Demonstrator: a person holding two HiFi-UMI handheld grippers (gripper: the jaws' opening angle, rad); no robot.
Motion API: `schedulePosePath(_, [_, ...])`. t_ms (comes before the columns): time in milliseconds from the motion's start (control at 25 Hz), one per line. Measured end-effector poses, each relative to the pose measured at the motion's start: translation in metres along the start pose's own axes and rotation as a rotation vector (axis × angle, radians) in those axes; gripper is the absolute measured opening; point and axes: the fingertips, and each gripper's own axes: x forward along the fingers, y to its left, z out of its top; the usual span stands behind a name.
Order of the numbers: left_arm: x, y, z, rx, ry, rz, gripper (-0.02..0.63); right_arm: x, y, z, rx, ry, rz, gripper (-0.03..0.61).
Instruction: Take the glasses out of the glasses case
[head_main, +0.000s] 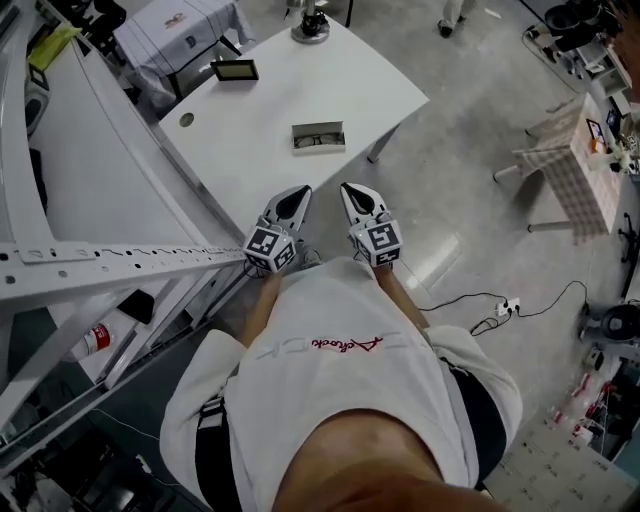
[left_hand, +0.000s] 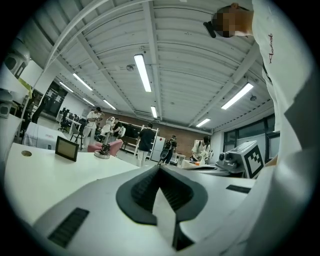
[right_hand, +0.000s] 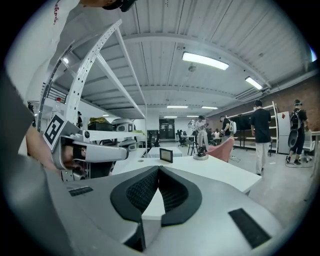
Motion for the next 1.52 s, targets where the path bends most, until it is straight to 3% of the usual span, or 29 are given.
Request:
schedulePosePath(520, [0.012,0.03,-0.005,-0.036,0.043,0.021,0.0,0.032,-0.004,-0.01,0.03,0.046,0.034,-0.003])
schedulePosePath(1000, [0.052,0.061,-0.009,-0.067,0.073,0.047,0.0,0.068,-0.036,-0.021,0.054,0.086,0.061,-0.003])
schedulePosePath(1520, [0.067,0.089,-0.039,-0.164,0.142,0.1,0.0,0.09,-0.05,-0.065,0.113,0.211,0.099,-0.003])
